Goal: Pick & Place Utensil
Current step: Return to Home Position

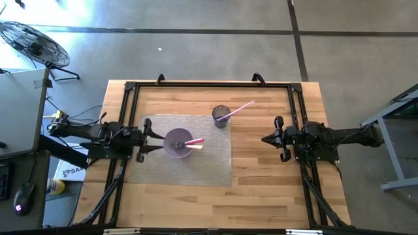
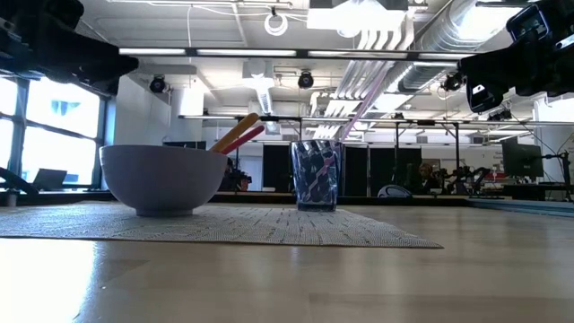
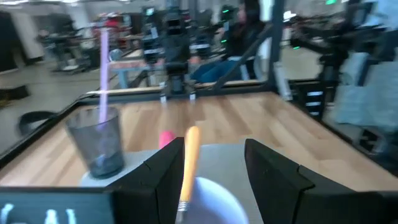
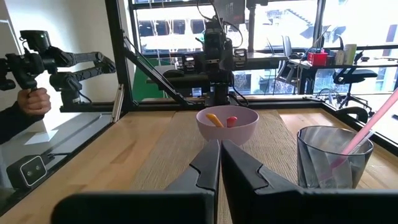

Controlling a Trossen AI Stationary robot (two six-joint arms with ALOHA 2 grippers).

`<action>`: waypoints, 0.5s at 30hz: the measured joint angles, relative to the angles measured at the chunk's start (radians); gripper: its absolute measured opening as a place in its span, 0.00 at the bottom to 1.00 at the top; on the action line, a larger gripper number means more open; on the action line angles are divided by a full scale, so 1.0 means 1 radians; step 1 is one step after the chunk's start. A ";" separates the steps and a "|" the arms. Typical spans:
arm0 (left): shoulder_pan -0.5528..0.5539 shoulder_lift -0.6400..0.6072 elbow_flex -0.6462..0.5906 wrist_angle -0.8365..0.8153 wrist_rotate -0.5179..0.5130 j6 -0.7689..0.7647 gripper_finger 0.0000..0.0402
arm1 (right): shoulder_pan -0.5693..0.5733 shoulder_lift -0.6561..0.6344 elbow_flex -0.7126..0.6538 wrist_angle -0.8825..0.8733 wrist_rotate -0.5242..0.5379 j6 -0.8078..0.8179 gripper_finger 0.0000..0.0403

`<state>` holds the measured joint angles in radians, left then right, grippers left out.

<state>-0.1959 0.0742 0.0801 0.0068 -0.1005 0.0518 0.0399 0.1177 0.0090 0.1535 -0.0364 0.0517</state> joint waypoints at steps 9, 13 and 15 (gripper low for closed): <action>0.000 -0.069 -0.064 0.026 0.018 -0.006 0.41 | 0.000 0.000 0.000 0.000 0.000 0.000 0.01; 0.000 -0.031 -0.065 0.017 0.011 -0.025 0.41 | 0.000 0.000 0.000 0.000 0.000 0.000 0.02; 0.000 -0.023 -0.065 0.018 0.024 -0.030 0.41 | 0.000 0.000 0.000 0.000 0.000 0.000 0.02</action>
<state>-0.1963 0.0512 0.0152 0.0250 -0.0769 0.0219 0.0399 0.1177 0.0086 0.1535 -0.0364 0.0517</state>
